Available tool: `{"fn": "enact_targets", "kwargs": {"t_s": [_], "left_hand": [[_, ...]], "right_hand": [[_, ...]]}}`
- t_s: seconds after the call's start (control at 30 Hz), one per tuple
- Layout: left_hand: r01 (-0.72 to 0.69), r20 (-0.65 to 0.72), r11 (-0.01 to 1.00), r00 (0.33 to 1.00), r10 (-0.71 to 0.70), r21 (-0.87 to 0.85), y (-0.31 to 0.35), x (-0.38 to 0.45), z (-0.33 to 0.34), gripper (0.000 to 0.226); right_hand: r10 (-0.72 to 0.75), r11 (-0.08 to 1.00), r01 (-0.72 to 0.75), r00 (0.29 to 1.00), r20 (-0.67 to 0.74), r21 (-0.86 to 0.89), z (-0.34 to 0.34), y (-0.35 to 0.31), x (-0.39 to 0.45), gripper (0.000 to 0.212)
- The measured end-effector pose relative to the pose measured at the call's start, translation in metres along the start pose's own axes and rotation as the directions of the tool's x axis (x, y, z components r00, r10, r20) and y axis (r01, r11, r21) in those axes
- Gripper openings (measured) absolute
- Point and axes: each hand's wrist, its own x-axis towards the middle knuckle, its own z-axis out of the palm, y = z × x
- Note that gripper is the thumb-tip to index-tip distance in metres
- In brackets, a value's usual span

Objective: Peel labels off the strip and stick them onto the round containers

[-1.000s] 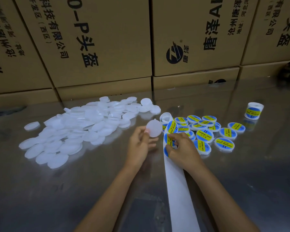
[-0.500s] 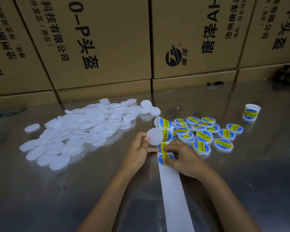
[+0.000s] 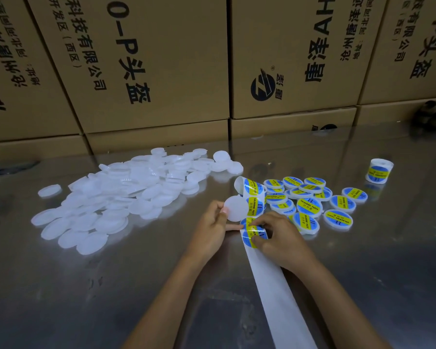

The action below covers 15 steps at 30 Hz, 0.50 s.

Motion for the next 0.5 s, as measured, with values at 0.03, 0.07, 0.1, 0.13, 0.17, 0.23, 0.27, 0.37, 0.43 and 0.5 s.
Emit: {"fn": "enact_targets", "kwargs": {"t_s": [0.03,0.07,0.1,0.13,0.17,0.23,0.27,0.37,0.43,0.5], "left_hand": [[0.001,-0.002,1.0,1.0,-0.001,0.006,0.0,0.0,0.0,0.018],[0.004,-0.004,1.0,1.0,-0.004,0.009,0.0,0.0,0.0,0.017],[0.007,-0.006,1.0,1.0,-0.007,0.009,0.0,0.0,0.0,0.017],[0.013,-0.006,1.0,1.0,-0.013,0.006,0.001,0.0,0.0,0.017],[0.018,-0.006,1.0,1.0,-0.018,0.003,0.001,0.0,0.0,0.017],[0.024,-0.008,1.0,1.0,-0.024,-0.002,0.001,0.0,0.001,0.018],[0.026,-0.009,1.0,1.0,-0.026,-0.007,0.002,-0.001,0.001,0.018],[0.026,-0.026,0.997,0.999,-0.028,-0.076,0.005,-0.002,0.0,0.018],[0.03,-0.042,0.988,0.998,-0.036,-0.153,0.009,-0.003,-0.002,0.016],[0.027,-0.045,0.979,0.998,-0.037,-0.201,0.011,-0.005,-0.006,0.018]], "right_hand": [[0.002,1.0,-0.002,1.0,-0.009,0.013,0.001,-0.001,-0.001,0.019],[-0.005,1.0,0.005,1.0,-0.025,0.017,0.001,-0.001,-0.001,0.02],[-0.014,1.0,0.015,0.999,-0.046,0.022,0.001,-0.002,-0.002,0.022],[-0.019,0.999,0.021,0.998,-0.066,0.035,0.001,-0.004,-0.002,0.023],[-0.018,0.998,0.023,0.997,-0.08,0.063,0.001,-0.005,-0.003,0.024],[0.005,0.985,0.012,0.995,-0.096,0.171,-0.002,-0.009,-0.002,0.023],[0.026,0.97,0.0,0.994,-0.102,0.245,-0.003,-0.012,-0.002,0.023],[0.093,0.891,-0.022,0.987,-0.135,0.453,-0.009,-0.02,-0.001,0.026],[0.14,0.819,-0.016,0.975,-0.173,0.573,-0.012,-0.023,-0.001,0.026],[0.183,0.73,-0.003,0.964,-0.192,0.684,-0.017,-0.026,-0.001,0.024]]}}
